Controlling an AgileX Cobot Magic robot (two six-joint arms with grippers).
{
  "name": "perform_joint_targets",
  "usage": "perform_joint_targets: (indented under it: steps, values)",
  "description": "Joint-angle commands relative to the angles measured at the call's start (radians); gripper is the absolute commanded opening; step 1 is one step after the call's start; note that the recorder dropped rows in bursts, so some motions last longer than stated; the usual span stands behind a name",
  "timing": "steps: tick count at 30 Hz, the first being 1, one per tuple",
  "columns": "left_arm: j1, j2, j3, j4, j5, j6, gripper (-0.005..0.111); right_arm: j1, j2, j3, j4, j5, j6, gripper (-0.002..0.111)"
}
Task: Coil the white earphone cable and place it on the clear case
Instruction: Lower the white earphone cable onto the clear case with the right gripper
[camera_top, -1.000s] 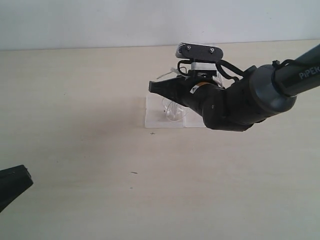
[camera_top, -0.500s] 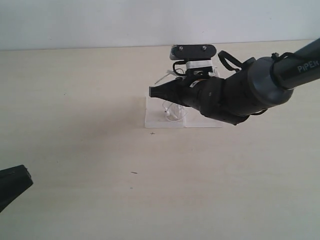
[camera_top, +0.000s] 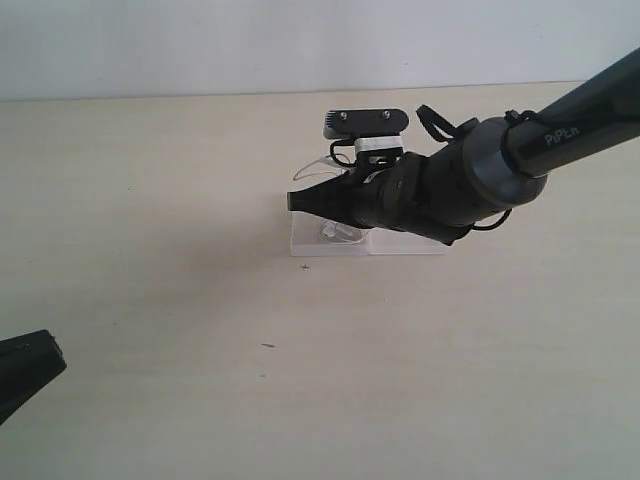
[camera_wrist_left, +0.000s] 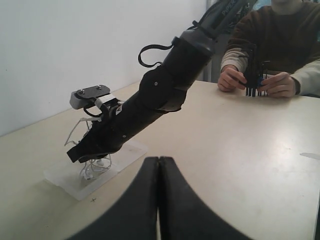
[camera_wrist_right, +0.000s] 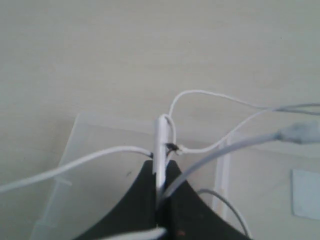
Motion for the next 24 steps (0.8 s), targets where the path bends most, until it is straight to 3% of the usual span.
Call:
perform_joint_targets:
  steps: [1,5,11,14,24]
  values:
    - [0.003,-0.006,0.002,-0.006,0.000,-0.002,0.000,-0.006,-0.002,-0.011,0.001,0.007,-0.010,0.000]
    - [0.003,-0.006,0.002,-0.006,0.000,-0.002,0.000,-0.006,-0.002,-0.011,0.001,0.007,-0.017,0.010]
    - [0.003,-0.006,0.002,-0.006,0.000,-0.002,0.000,-0.006,-0.002,-0.011,0.019,0.011,-0.017,0.041]
    - [0.003,-0.006,0.002,-0.006,0.000,-0.002,0.000,-0.006,-0.002,-0.011,0.042,0.014,-0.017,0.051]
    - [0.003,-0.006,0.002,-0.006,0.000,-0.002,0.000,-0.006,-0.021,-0.011,0.059,0.019,-0.017,0.061]
